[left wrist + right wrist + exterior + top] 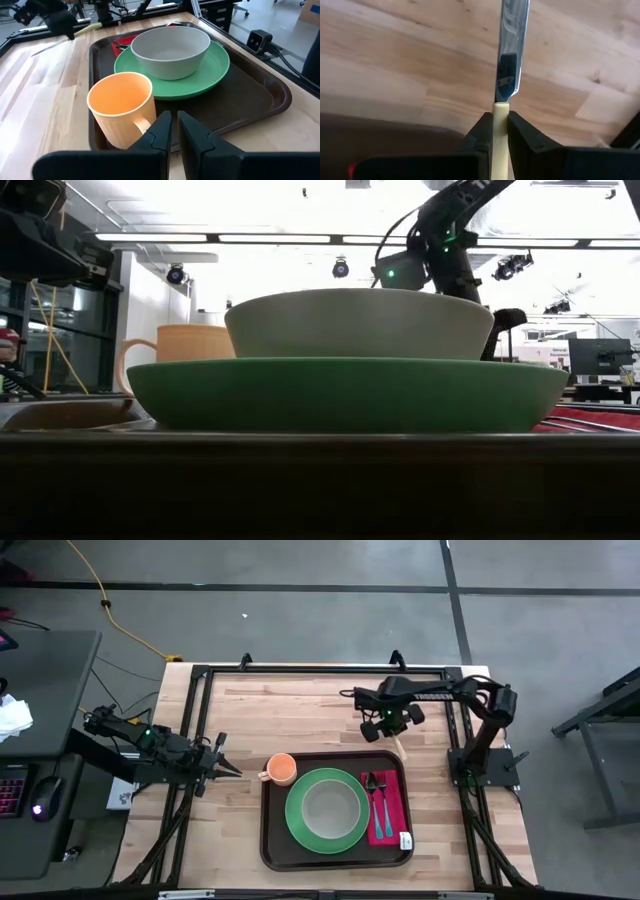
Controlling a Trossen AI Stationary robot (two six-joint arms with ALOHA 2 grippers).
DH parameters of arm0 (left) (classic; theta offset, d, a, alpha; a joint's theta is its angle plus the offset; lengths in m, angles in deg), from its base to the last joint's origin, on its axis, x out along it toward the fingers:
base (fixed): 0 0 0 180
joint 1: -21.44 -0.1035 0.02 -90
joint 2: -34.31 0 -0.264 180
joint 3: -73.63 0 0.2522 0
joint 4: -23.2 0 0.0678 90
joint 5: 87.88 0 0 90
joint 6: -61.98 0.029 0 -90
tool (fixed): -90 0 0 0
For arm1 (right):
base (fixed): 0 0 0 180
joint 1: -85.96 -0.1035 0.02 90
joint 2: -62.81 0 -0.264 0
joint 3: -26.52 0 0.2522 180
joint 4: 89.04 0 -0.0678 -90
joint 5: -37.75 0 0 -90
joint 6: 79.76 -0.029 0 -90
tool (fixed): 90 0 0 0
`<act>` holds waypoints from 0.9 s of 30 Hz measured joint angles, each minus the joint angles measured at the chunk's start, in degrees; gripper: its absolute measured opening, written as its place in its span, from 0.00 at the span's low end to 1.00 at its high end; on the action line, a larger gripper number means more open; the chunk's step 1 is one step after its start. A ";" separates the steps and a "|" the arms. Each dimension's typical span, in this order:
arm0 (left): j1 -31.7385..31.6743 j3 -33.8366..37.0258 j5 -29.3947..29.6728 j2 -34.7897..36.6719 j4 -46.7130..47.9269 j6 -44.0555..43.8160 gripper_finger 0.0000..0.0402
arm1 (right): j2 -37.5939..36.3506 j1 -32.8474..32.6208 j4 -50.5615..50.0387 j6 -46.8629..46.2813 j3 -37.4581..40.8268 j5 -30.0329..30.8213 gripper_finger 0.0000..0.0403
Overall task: Set up tray
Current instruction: Put the yellow knife to the left of the blue fork on the red napkin on the brown serving tray
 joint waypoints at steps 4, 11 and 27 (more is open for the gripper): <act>-0.02 0.01 -0.02 -0.01 0.63 0.00 0.16 | -2.28 -2.10 -0.73 -3.36 -0.02 -0.04 0.06; -0.01 0.00 -0.05 0.00 0.62 1.33 0.16 | -6.32 -6.79 -4.50 -13.06 -0.02 -0.06 0.07; -0.01 0.00 -0.07 -0.01 0.62 1.53 0.16 | -7.26 -21.51 -5.10 -32.15 -0.04 -3.82 0.07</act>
